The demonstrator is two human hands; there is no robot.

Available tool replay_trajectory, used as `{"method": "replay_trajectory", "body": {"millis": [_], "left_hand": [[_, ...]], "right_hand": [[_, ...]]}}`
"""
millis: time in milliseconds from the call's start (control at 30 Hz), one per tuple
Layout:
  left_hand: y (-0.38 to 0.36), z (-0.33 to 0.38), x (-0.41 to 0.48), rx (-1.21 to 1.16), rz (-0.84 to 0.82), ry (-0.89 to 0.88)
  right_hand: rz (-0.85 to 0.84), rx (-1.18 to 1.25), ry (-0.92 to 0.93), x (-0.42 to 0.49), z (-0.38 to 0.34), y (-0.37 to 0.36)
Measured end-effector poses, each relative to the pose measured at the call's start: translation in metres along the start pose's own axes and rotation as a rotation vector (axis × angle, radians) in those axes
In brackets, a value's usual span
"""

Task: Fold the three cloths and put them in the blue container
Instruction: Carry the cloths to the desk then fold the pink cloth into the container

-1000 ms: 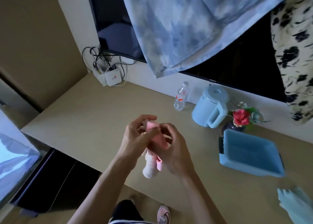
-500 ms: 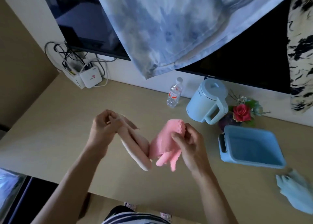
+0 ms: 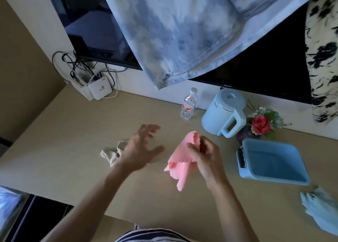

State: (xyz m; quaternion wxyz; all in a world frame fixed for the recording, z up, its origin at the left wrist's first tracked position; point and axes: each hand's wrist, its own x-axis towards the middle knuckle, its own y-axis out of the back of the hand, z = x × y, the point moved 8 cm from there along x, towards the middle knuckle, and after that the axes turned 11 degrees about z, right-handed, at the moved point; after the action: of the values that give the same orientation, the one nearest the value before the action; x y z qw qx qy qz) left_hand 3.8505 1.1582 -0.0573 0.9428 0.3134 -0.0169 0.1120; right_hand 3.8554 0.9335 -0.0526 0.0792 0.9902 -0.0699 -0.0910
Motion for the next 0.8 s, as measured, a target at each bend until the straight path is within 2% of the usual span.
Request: {"method": "replay_trajectory", "body": {"millis": [100,167,267,400,567,700,800], "left_hand": [[-0.039,0.072,-0.035,-0.185,-0.211,-0.171],[-0.049,0.09,-0.039,-0.182,-0.152,-0.232],[-0.042,0.1,-0.031,-0.201,-0.012,-0.212],[-0.035,0.103,-0.018,-0.237,0.003,-0.146],[-0.015,0.119,-0.001,-0.331,0.052,-0.146],[-0.008,0.15,0.004,-0.361,0.004,-0.219],[-0.007,0.164,0.009,-0.356,-0.031,-0.262]], "right_hand": [[-0.033,0.072,-0.027,-0.003,-0.008,-0.004],[-0.049,0.134,-0.034,-0.006,-0.017,-0.002],[-0.071,0.243,-0.038,-0.01,-0.027,0.006],[-0.029,0.227,0.016,-0.01,-0.025,0.021],[-0.029,0.131,0.127,-0.008,-0.023,0.044],[-0.057,-0.07,0.201,-0.009,-0.015,0.06],[-0.08,-0.115,0.179,-0.009,0.0,0.07]]}}
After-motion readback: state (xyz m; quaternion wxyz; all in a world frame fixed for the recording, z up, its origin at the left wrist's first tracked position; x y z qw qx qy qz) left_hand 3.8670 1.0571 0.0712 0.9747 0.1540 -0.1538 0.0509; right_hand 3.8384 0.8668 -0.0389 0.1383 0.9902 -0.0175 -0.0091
